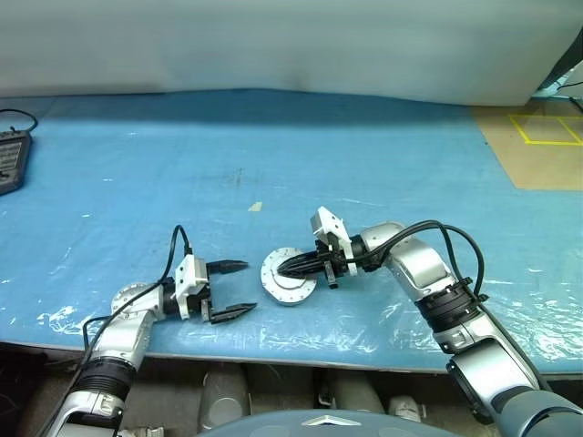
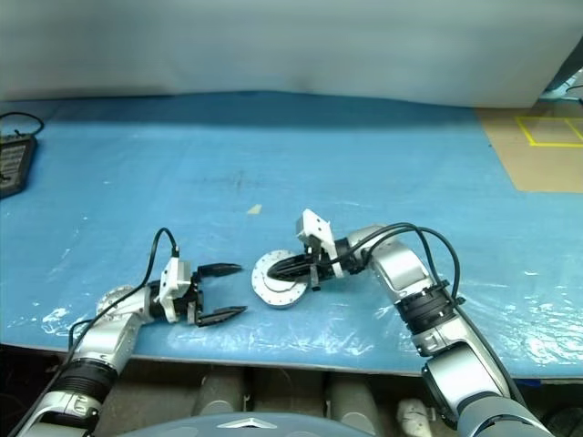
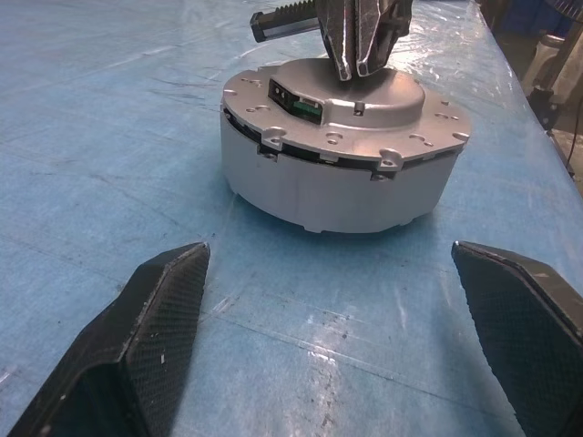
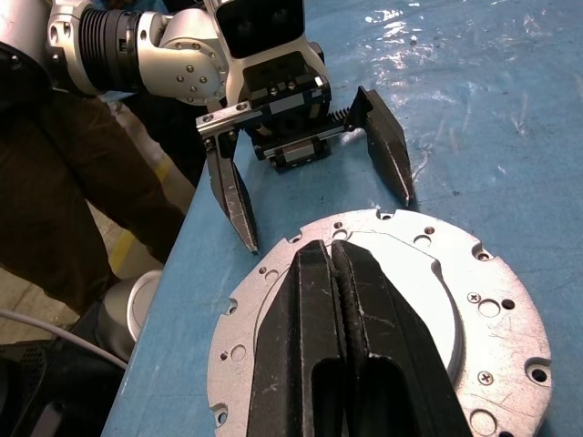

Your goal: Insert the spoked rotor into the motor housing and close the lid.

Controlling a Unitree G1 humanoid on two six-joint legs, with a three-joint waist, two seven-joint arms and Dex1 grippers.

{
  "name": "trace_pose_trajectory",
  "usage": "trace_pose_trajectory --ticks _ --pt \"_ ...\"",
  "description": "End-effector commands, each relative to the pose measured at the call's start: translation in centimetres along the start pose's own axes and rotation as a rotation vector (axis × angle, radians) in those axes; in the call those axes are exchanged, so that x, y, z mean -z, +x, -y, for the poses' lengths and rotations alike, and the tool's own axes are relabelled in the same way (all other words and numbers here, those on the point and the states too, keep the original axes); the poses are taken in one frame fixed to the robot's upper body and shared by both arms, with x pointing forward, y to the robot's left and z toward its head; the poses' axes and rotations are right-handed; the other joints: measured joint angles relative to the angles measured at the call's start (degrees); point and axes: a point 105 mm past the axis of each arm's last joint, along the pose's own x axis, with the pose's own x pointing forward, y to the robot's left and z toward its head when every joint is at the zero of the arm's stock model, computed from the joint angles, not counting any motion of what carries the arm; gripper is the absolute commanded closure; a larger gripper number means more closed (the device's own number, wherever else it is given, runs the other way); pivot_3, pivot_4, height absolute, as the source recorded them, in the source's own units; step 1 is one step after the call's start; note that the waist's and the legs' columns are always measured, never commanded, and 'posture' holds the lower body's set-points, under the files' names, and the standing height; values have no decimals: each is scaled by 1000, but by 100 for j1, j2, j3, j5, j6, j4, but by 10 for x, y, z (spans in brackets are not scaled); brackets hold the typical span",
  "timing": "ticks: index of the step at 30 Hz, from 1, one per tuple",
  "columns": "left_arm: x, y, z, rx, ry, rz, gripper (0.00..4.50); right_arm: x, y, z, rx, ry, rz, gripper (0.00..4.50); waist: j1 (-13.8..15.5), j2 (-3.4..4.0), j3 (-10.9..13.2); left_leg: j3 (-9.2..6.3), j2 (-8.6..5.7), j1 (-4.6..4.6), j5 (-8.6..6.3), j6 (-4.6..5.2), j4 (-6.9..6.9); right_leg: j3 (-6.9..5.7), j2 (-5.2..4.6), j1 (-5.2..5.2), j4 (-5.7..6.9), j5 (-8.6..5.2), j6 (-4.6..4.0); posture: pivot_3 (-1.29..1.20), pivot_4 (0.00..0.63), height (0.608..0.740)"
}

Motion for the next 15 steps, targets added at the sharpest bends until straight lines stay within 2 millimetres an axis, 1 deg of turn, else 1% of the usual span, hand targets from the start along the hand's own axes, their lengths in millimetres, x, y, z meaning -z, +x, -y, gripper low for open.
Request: trace_pose_trajectory --ticks 1,5,9,12,15 --pt "0 -4 1 -5 -6 -9 0 21 2 -2 -2 32 -60 4471 0 0 0 0 0 1 0 0 0 0 0 1 0 0 0 0 150 740" --pt "0 -3 1 -6 -7 -8 0 25 1 -1 2 30 -65 4471 0 0 -1 0 -1 5 -2 3 0 1 0 5 0 0 0 0 150 740" --pt "-1 0 -1 -7 -3 -3 0 21 -3 2 8 15 -50 4471 3 1 -1 0 -1 10 -3 6 0 1 0 9 1 0 0 0 150 740" --pt "-4 5 -4 -12 6 11 0 8 -10 10 53 -26 -15 4471 5 1 -1 0 -2 10 -4 6 1 2 -1 10 1 0 0 0 150 740" --pt "-6 10 -7 -15 12 25 0 -5 -18 22 134 -89 12 4471 10 1 -1 0 -3 9 -3 6 3 2 -2 10 3 0 0 0 150 740"
